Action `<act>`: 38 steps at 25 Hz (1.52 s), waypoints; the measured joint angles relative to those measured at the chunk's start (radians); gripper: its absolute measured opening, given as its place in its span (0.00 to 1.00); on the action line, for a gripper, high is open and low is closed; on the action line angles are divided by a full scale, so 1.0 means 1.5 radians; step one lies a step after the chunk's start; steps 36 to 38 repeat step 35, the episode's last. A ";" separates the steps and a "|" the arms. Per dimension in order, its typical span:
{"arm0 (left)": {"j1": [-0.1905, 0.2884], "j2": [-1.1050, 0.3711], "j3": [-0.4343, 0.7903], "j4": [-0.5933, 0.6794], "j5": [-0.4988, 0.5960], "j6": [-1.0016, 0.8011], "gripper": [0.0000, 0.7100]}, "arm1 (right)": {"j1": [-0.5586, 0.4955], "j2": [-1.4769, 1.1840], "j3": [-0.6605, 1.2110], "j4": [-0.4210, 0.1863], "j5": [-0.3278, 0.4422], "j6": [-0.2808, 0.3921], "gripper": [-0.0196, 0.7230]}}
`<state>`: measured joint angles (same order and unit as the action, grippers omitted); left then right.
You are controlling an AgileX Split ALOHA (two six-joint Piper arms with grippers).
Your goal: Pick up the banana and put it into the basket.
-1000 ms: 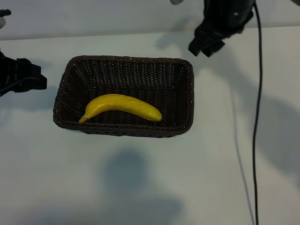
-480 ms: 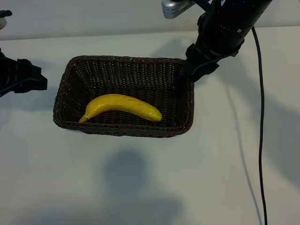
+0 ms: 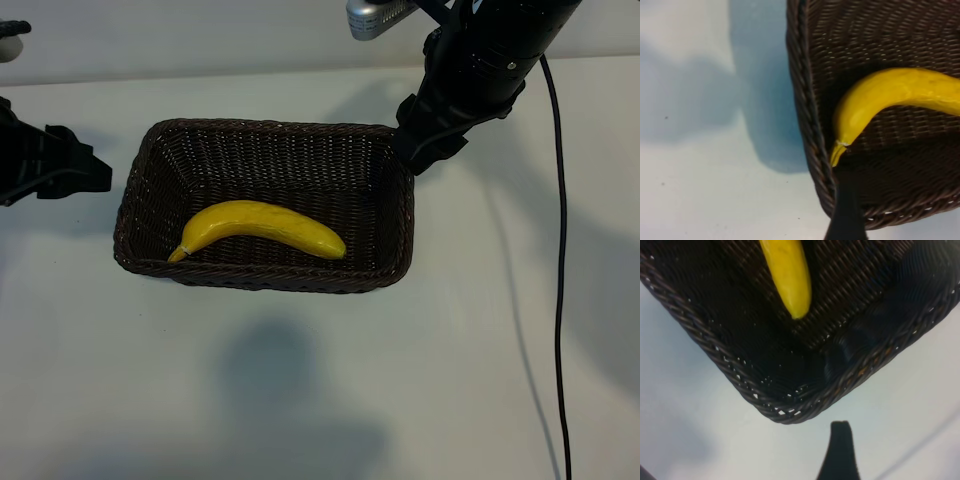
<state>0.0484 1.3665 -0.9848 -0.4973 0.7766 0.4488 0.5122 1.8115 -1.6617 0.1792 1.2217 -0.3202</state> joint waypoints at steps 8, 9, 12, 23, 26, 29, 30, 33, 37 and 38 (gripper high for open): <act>0.000 0.000 0.000 -0.002 0.001 0.007 0.80 | 0.000 0.000 0.000 -0.004 0.000 0.007 0.82; 0.000 0.000 0.000 -0.002 0.001 0.007 0.80 | 0.000 0.000 0.000 -0.005 0.000 0.007 0.82; 0.000 0.000 0.000 -0.004 0.003 0.007 0.80 | 0.000 0.000 0.000 -0.005 0.000 0.007 0.82; 0.000 0.000 0.000 -0.012 0.003 0.007 0.80 | 0.000 0.000 0.000 -0.005 0.000 0.009 0.82; 0.000 0.000 0.000 -0.012 0.003 0.007 0.80 | 0.000 0.000 0.000 -0.005 0.000 0.009 0.82; 0.000 0.000 0.000 -0.012 0.003 0.007 0.80 | 0.000 0.000 0.000 -0.005 0.000 0.009 0.82; 0.000 0.000 0.000 -0.012 0.003 0.007 0.80 | 0.000 0.000 0.000 -0.005 0.000 0.009 0.82; 0.000 0.000 0.000 -0.012 0.003 0.007 0.80 | 0.000 0.000 0.000 -0.005 0.000 0.009 0.82; 0.000 0.000 0.000 -0.012 0.003 0.007 0.80 | 0.000 0.000 0.000 -0.005 0.000 0.009 0.82; 0.000 0.000 0.000 -0.012 0.003 0.007 0.80 | 0.000 0.000 0.000 -0.005 0.000 0.009 0.82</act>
